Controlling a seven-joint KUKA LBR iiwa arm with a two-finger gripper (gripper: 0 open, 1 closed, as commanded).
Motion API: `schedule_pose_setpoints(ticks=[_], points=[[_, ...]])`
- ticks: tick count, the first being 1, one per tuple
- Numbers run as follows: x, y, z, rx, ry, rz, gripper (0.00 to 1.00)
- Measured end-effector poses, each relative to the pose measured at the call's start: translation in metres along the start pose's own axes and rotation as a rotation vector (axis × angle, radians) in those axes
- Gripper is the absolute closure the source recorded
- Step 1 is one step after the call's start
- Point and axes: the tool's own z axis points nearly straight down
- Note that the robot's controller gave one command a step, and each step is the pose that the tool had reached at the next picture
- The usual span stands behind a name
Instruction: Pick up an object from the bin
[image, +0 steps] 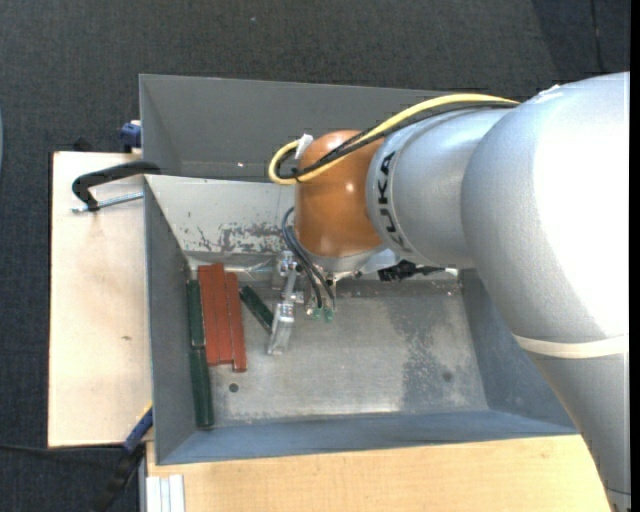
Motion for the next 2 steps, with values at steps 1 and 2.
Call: schedule_pose_setpoints(ticks=[1, 2], points=[[0.0001, 0.0018, -0.0008, 0.0, -0.002, -0.03, 0.0], [-0.0019, -0.0017, -0.0013, 0.003, -0.005, 0.002, 1.0]])
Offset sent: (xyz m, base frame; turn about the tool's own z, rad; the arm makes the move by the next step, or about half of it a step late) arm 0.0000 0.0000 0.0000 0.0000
